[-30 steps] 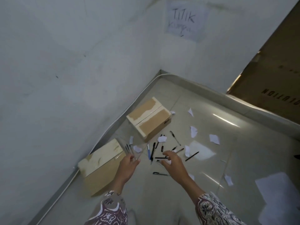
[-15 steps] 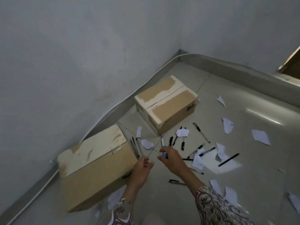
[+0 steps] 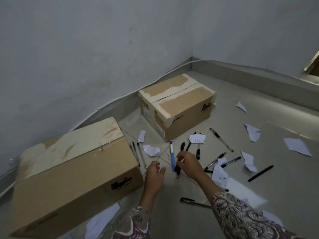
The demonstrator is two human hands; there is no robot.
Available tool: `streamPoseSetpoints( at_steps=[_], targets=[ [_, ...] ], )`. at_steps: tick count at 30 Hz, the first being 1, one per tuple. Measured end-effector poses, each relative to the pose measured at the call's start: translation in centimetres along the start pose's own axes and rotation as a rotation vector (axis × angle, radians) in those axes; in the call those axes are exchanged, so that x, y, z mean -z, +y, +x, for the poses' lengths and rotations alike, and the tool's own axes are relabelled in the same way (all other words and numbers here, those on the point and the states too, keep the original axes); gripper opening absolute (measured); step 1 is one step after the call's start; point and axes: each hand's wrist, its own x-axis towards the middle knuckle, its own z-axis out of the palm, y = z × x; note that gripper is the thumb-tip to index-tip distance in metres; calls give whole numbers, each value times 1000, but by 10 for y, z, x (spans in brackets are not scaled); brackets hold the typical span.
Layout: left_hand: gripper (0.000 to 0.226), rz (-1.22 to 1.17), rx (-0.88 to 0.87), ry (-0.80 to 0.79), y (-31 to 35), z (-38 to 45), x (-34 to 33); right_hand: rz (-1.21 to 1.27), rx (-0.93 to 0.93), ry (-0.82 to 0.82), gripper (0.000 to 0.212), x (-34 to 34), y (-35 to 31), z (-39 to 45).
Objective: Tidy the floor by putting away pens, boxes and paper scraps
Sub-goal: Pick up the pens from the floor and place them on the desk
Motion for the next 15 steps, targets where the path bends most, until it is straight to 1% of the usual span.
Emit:
streamPoseSetpoints(
  at_steps=[3,5,7,10,12,15],
  targets=[
    [27,-25,-2,47,-1,2,1,24,55,-14,22,-10,-12,7],
    [23,-55,12,81,-6,4,3,30,100,-28,25,-22,-25,13],
    [19,-101,13,109,-14,7,3,3,166,-55,26,-37,-39,21],
    [16,-165,23,107,-21,3,-1,-84,261,-100,27,-56,-55,34],
    [24,-191,42,90,-31,-1,-6,-167,264,-131,30,-69,-63,43],
    [37,-177,61,67,-44,-6,-7,-248,200,-173,48,-82,-69,54]
  ],
)
